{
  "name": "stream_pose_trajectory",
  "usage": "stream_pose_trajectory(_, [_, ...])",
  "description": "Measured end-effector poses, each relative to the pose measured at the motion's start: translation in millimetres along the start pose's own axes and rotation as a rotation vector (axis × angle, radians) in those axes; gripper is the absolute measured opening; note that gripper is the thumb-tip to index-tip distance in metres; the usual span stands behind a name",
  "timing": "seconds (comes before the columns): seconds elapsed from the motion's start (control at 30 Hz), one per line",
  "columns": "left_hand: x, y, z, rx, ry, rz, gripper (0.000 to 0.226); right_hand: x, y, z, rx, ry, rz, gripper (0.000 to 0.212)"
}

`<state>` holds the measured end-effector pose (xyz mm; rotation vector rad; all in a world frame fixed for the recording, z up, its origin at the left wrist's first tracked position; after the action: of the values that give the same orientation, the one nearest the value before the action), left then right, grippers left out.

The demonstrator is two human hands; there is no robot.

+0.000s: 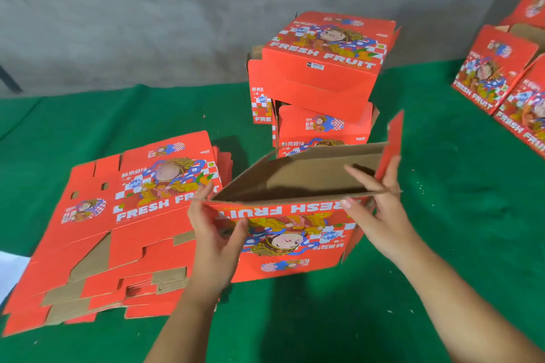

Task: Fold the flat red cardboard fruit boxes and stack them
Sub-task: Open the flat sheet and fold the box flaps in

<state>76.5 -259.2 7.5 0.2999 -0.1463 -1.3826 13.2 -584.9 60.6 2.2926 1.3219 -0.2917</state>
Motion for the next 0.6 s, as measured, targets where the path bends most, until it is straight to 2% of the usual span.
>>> stream_pose_trajectory(0.1, [-4.9, 12.0, 7.4, 0.091, 0.081, -0.055, 0.071, 14.3, 3.5, -5.0, 0.003, -0.005, -0.141, 0.031])
stream_pose_trajectory(0.17, [-8.6, 12.7, 6.8, 0.112, 0.161, -0.079, 0.064, 21.3, 0.4, 0.0, 0.011, 0.020, -0.188, 0.022])
stream_pose_trajectory(0.23, [-9.3, 12.8, 15.8, 0.148, 0.200, -0.127, 0.047, 20.6, -2.8, 11.4, 0.046, 0.027, -0.180, 0.025])
stream_pose_trajectory(0.27, [-8.8, 13.8, 23.8, 0.176, 0.240, -0.170, 0.039, 18.5, -4.7, 17.3, 0.072, 0.007, -0.174, 0.033])
stream_pose_trajectory(0.37, [-2.7, 20.7, 53.2, 0.222, 0.386, -0.385, 0.023, 4.4, -7.3, 24.0, 0.092, -0.085, -0.129, 0.047])
stream_pose_trajectory(0.43, [4.4, 19.8, 60.7, 0.089, 0.379, -0.546, 0.021, -4.4, -6.7, 21.6, 0.092, -0.101, -0.090, 0.051])
stream_pose_trajectory(0.5, [13.7, 6.8, 62.6, -0.124, 0.222, -0.633, 0.034, -20.0, -3.9, 18.2, 0.059, -0.128, 0.025, 0.048])
stream_pose_trajectory(0.53, [18.4, -1.3, 64.5, -0.190, 0.138, -0.632, 0.041, -28.9, -2.8, 18.7, 0.041, -0.125, 0.093, 0.042])
stream_pose_trajectory(0.6, [24.1, -13.3, 67.9, -0.204, 0.056, -0.551, 0.049, -40.5, -2.7, 20.3, 0.020, -0.063, 0.159, 0.031])
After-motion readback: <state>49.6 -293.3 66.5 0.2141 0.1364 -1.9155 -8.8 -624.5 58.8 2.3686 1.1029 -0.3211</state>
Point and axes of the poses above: each hand's wrist, its own y-axis towards the middle knuckle, its own x-axis out of the palm, z = x × y, the point moved 10 cm from there along y, towards the middle knuckle, and after that the axes turned 11 degrees about z, right-handed, at the moved point
